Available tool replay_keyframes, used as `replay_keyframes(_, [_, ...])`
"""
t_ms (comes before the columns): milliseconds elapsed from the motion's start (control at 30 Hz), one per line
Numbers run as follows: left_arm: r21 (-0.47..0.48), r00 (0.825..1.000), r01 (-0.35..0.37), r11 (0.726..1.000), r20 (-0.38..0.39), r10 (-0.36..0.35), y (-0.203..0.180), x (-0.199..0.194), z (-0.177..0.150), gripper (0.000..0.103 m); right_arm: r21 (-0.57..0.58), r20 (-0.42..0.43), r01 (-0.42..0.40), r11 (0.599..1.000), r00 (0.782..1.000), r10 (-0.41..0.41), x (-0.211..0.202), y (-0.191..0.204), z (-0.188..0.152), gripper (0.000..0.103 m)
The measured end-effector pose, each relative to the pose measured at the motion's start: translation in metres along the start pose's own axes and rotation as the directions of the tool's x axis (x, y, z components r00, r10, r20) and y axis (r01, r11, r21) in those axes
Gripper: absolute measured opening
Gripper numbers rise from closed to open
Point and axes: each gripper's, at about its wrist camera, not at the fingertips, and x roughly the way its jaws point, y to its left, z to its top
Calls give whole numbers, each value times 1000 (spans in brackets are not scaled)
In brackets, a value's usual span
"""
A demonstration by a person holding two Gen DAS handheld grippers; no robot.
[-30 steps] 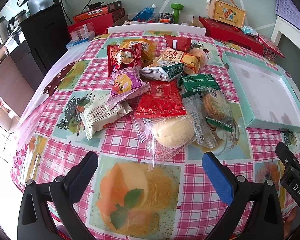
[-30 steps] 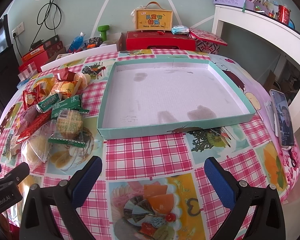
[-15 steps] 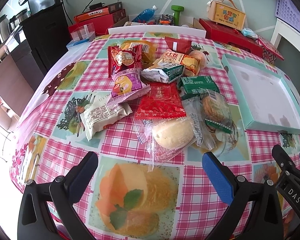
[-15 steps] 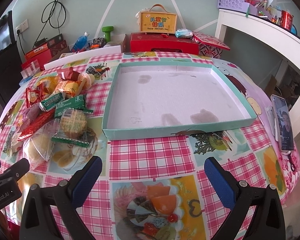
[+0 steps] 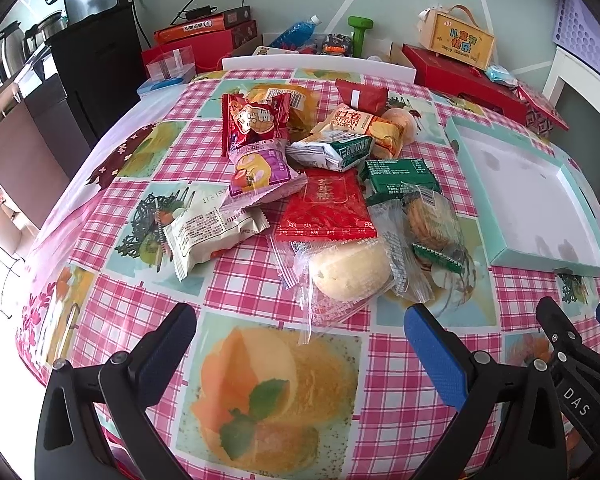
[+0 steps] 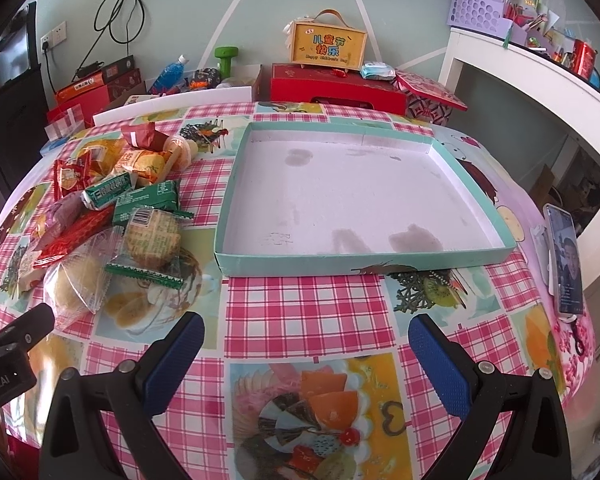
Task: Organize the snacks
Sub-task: 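Grasp the white printed packet with the left tool while the right tool grasps the clear bagged bun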
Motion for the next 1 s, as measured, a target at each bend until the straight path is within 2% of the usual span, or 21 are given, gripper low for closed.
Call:
replay_keyframes(333, [-27, 999, 28, 999, -26, -29, 5, 6, 2, 103, 12, -20, -1, 1000, 1000, 2, 4, -1, 1, 103])
replay_keyframes(467, [-76, 996, 86, 993, -27, -89, 22, 2, 8, 103, 22, 1, -26, 999, 1000, 26, -1, -5, 4, 103])
replay_keyframes(567, [-96, 996, 80, 992, -27, -83, 38, -3, 21, 103, 17, 18, -56, 998, 998, 55, -5, -1, 12, 103])
replay_keyframes(700, [-147, 993, 110, 983, -36, -116, 62, -4, 34, 103, -31, 52, -120, 992, 991, 121, -15, 19, 26, 103])
replay_keyframes(800, [-156, 994, 72, 985, -67, -83, 77, 2, 41, 103, -74, 59, -166, 983, 984, 170, -18, 39, 33, 103])
replay_keyframes(900, [-143, 992, 39, 989, -113, -56, 90, 10, 45, 103, -109, 27, -225, 968, 973, 230, -14, 65, 37, 103])
replay_keyframes(1000, [-154, 986, 45, 987, -149, -68, 104, 20, 46, 103, -161, -12, -261, 952, 965, 262, -9, 92, 37, 103])
